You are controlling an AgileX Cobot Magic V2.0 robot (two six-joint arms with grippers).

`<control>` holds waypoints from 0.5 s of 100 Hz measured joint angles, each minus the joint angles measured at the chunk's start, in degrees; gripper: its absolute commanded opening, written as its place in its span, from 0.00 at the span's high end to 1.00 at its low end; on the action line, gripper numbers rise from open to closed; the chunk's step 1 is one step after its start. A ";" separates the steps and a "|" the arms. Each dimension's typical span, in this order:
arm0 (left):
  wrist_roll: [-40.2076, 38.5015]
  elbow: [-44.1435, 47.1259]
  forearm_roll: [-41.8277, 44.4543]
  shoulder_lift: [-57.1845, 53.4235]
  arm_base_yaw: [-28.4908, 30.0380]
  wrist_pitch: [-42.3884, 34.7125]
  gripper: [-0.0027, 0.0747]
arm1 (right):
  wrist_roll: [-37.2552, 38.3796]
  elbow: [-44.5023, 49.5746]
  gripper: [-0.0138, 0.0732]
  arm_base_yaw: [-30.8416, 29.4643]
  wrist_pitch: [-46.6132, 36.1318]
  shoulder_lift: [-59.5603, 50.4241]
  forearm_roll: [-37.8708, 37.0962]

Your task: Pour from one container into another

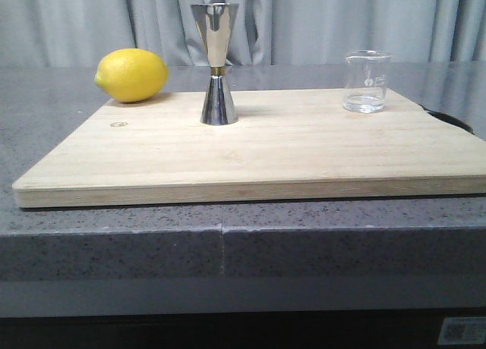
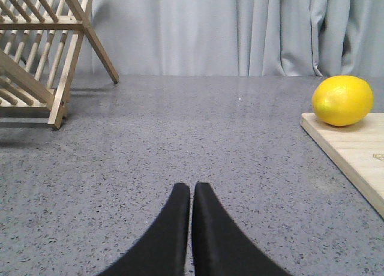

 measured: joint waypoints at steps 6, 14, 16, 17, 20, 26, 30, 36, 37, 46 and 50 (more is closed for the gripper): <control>0.00 0.00 0.00 0.00 0.00 0.00 0.99 | 0.00 5.90 0.92 0.00 -3.65 -4.11 0.23; 0.00 0.00 0.00 0.00 0.00 0.00 0.99 | 0.00 12.22 0.92 0.00 -7.03 -8.78 0.21; 0.00 0.00 0.00 0.00 0.00 0.00 0.99 | 0.00 13.67 0.92 0.00 -7.79 -9.84 0.21; 0.00 0.00 0.00 0.00 0.00 0.00 0.99 | 0.00 14.14 0.92 0.00 -8.04 -10.44 0.21; 0.00 0.00 0.00 0.00 0.00 0.00 0.99 | 0.00 16.19 0.92 0.00 -9.15 -11.27 0.21; 0.00 0.00 0.00 0.00 0.00 0.00 0.99 | 0.00 18.26 0.92 0.00 -10.71 -11.85 0.21; 0.00 0.00 0.00 0.00 0.00 0.00 0.99 | 0.00 18.42 0.92 0.00 -10.83 -11.91 0.21; 0.00 0.00 0.00 0.00 0.00 -0.04 0.99 | 0.00 18.42 0.92 0.00 -11.80 -12.01 0.21; 0.00 0.00 0.00 0.00 0.00 -0.04 0.99 | 0.00 18.42 0.92 0.00 -11.88 -12.13 0.21; 0.00 0.00 0.00 0.00 0.00 -0.13 0.99 | 0.00 18.42 0.92 0.00 -12.54 -12.14 0.21; 0.00 0.00 0.00 0.00 0.00 -0.13 0.99 | 0.00 18.42 0.92 0.00 -12.54 -12.14 0.21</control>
